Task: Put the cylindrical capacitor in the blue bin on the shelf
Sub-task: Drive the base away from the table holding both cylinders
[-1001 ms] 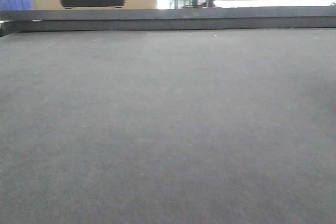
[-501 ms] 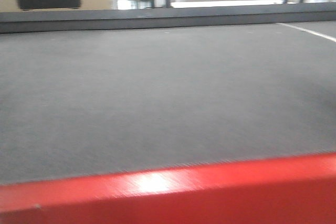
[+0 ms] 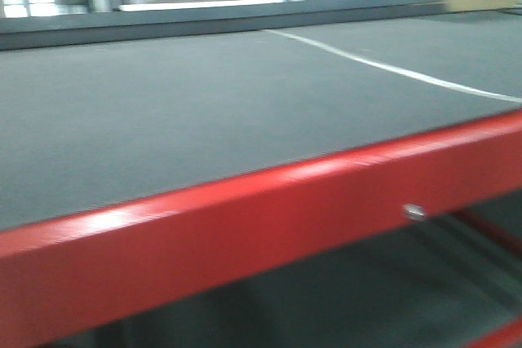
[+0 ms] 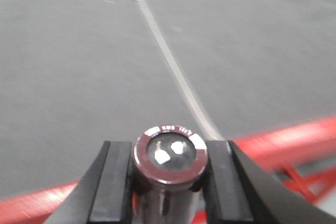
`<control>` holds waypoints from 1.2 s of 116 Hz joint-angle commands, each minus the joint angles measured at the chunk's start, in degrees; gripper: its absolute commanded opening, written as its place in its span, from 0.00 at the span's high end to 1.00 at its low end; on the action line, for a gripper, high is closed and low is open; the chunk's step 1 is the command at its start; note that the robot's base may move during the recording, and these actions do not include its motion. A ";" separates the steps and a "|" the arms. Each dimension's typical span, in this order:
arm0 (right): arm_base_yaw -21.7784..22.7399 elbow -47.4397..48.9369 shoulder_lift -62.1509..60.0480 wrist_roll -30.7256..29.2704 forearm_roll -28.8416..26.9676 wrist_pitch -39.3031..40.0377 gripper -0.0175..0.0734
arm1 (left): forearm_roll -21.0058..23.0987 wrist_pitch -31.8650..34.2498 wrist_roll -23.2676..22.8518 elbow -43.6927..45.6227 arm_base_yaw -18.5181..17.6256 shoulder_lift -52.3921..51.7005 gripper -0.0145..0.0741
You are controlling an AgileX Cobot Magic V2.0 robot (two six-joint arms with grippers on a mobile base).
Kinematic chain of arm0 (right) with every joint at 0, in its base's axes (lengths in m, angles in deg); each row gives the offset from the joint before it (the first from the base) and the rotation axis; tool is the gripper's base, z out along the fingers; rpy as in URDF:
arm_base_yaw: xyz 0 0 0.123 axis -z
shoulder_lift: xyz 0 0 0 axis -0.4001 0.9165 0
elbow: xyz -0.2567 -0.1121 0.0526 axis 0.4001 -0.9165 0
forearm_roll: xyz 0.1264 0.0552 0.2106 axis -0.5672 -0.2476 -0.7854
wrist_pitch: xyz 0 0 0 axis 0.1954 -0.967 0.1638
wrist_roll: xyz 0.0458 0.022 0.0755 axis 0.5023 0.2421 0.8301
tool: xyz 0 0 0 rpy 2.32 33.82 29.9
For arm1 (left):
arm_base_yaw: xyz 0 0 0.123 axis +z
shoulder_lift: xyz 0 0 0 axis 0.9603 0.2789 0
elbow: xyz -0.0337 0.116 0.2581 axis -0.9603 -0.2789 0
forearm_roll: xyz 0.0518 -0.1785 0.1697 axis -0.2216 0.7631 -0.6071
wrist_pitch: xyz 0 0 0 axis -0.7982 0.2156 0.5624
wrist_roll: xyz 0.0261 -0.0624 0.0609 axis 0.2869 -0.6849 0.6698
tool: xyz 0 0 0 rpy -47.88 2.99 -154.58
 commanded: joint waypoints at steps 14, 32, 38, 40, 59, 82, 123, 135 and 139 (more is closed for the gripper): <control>-0.11 0.52 -0.04 0.05 0.39 1.37 0.99 | 0.31 1.16 0.01 0.11 -0.45 -0.13 0.96; -0.11 0.52 -0.04 0.05 0.39 1.37 0.99 | 0.31 1.16 0.01 0.11 -0.45 -0.13 0.96; -0.11 0.52 -0.04 0.05 0.39 1.37 0.99 | 0.31 1.16 0.01 0.11 -0.45 -0.13 0.96; -0.11 0.52 -0.04 0.05 0.39 1.37 0.99 | 0.31 1.16 0.01 0.11 -0.45 -0.13 0.96; -0.11 0.52 -0.04 0.05 0.39 1.37 0.99 | 0.31 1.16 0.01 0.11 -0.45 -0.13 0.96; -0.11 0.52 -0.04 0.05 0.39 1.37 0.99 | 0.31 1.16 0.01 0.11 -0.45 -0.13 0.96; -0.11 0.52 -0.04 0.05 0.39 1.49 0.99 | 0.31 1.16 0.01 0.11 -0.45 -0.13 0.96; -0.11 0.52 -0.04 0.05 0.39 1.49 0.99 | 0.31 1.16 0.01 0.11 -0.45 -0.13 0.96; -0.11 0.52 -0.04 0.05 0.39 1.49 0.99 | 0.31 1.16 0.01 0.11 -0.45 -0.13 0.96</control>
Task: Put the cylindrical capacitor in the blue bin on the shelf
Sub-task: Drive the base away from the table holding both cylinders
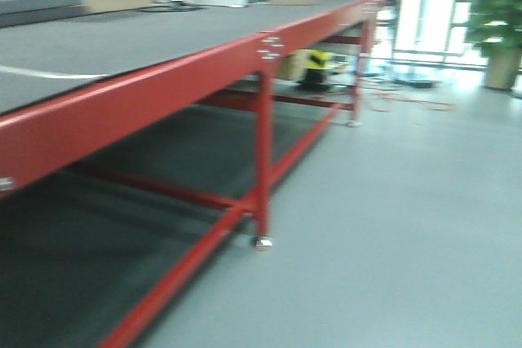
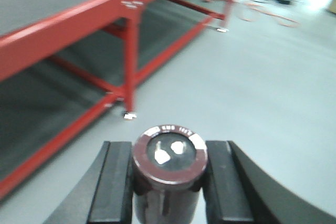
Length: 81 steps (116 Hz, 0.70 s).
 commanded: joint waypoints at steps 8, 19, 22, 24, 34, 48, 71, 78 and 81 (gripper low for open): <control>-0.11 0.52 -0.13 0.05 0.39 1.49 0.99 | 0.31 1.13 0.01 0.11 -0.45 -0.13 0.96; -0.11 0.52 -0.13 0.05 0.39 1.49 0.99 | 0.31 1.13 0.01 0.11 -0.45 -0.13 0.96; -0.11 0.52 -0.13 0.05 0.39 1.49 0.99 | 0.31 1.13 0.01 0.11 -0.45 -0.13 0.96; -0.11 0.52 -0.13 0.05 0.39 1.49 0.99 | 0.31 1.13 0.01 0.11 -0.45 -0.13 0.96; -0.11 0.52 -0.13 0.05 0.39 1.49 0.99 | 0.31 1.13 0.01 0.11 -0.45 -0.13 0.96; -0.11 0.52 -0.13 0.05 0.39 1.49 0.99 | 0.31 1.13 0.01 0.11 -0.45 -0.13 0.96; -0.11 0.52 -0.13 0.05 0.39 1.49 0.99 | 0.31 1.13 0.01 0.11 -0.45 -0.13 0.96; -0.11 0.52 -0.13 0.05 0.39 1.49 0.99 | 0.31 1.13 0.01 0.11 -0.45 -0.13 0.96; -0.11 0.52 -0.13 0.05 0.39 1.49 0.99 | 0.31 1.13 0.01 0.11 -0.45 -0.13 0.96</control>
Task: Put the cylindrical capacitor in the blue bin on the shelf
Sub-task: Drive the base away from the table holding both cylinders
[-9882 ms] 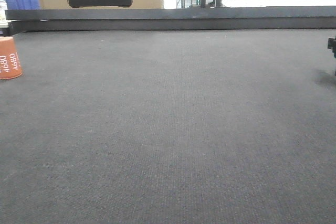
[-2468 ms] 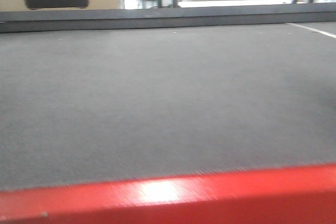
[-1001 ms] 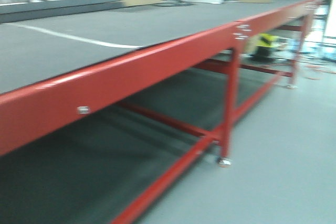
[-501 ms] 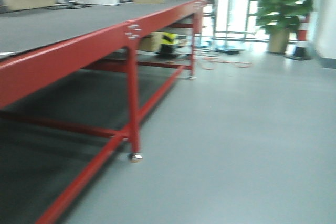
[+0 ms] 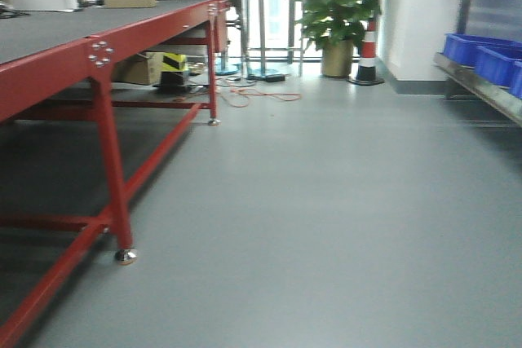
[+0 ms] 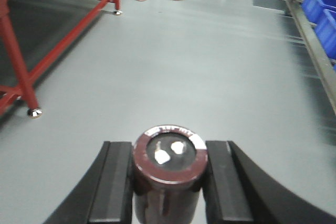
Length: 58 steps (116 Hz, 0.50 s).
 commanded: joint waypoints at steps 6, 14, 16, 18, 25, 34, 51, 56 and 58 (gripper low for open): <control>-0.11 0.52 -0.13 0.05 0.39 1.49 0.99 | 0.31 1.13 0.01 0.11 -0.45 -0.13 0.96; -0.11 0.52 -0.13 0.05 0.39 1.49 0.99 | 0.31 1.13 0.01 0.11 -0.45 -0.13 0.96; -0.11 0.52 -0.13 0.05 0.39 1.49 0.99 | 0.31 1.13 0.01 0.11 -0.45 -0.13 0.96; -0.11 0.52 -0.13 0.05 0.39 1.49 0.99 | 0.31 1.13 0.01 0.11 -0.45 -0.13 0.96; -0.11 0.52 -0.13 0.05 0.39 1.49 0.99 | 0.31 1.13 0.01 0.11 -0.45 -0.13 0.96; -0.11 0.52 -0.13 0.05 0.39 1.49 0.99 | 0.31 1.13 0.01 0.11 -0.45 -0.13 0.96; -0.11 0.52 -0.13 0.05 0.39 1.49 0.99 | 0.31 1.13 0.01 0.11 -0.45 -0.13 0.96; -0.11 0.52 -0.13 0.05 0.39 1.49 0.99 | 0.31 1.27 0.01 0.11 -0.45 -0.13 0.96; -0.11 0.52 -0.13 0.05 0.39 1.49 0.99 | 0.31 1.27 0.01 0.11 -0.45 -0.13 0.96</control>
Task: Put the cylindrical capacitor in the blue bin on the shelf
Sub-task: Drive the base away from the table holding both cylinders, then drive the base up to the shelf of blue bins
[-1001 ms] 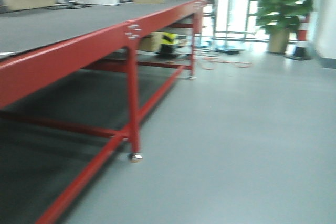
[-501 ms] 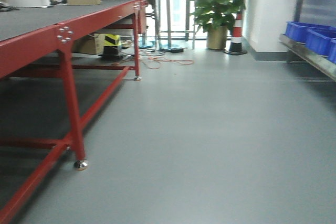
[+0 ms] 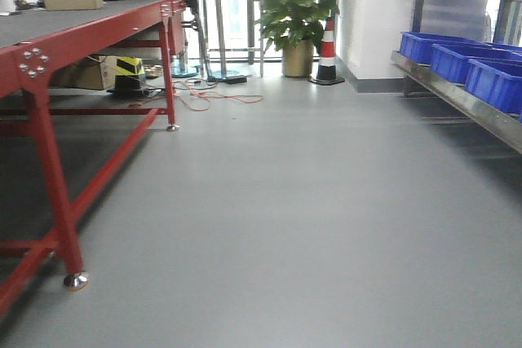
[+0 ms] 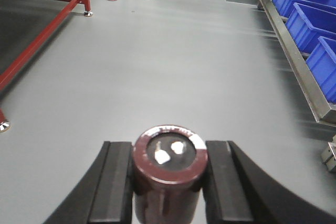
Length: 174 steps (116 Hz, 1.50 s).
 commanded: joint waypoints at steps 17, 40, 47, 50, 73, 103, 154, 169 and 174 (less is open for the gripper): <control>-0.11 0.52 -0.13 0.05 0.39 1.49 0.99 | 0.31 1.17 0.01 0.11 -0.45 -0.13 0.96; -0.11 0.52 -0.13 0.05 0.39 1.49 0.99 | 0.31 1.17 0.01 0.11 -0.45 -0.13 0.96; -0.11 0.52 -0.13 0.05 0.39 1.49 0.99 | 0.31 1.17 0.01 0.11 -0.45 -0.13 0.96; -0.11 0.52 -0.13 0.05 0.39 1.49 0.99 | 0.31 1.17 0.01 0.11 -0.45 -0.13 0.96; -0.11 0.52 -0.13 0.05 0.39 1.49 0.99 | 0.31 1.17 0.01 0.11 -0.45 -0.13 0.96; -0.11 0.52 -0.13 0.05 0.39 1.49 0.99 | 0.31 1.17 0.01 0.11 -0.45 -0.13 0.96; -0.11 0.52 -0.13 0.05 0.39 1.49 0.99 | 0.31 1.17 0.01 0.11 -0.45 -0.13 0.96; -0.11 0.52 -0.13 0.05 0.39 1.49 0.99 | 0.31 1.17 0.01 0.11 -0.45 -0.13 0.96; -0.11 0.52 -0.13 0.05 0.39 1.49 0.99 | 0.31 1.17 0.01 0.11 -0.45 -0.13 0.96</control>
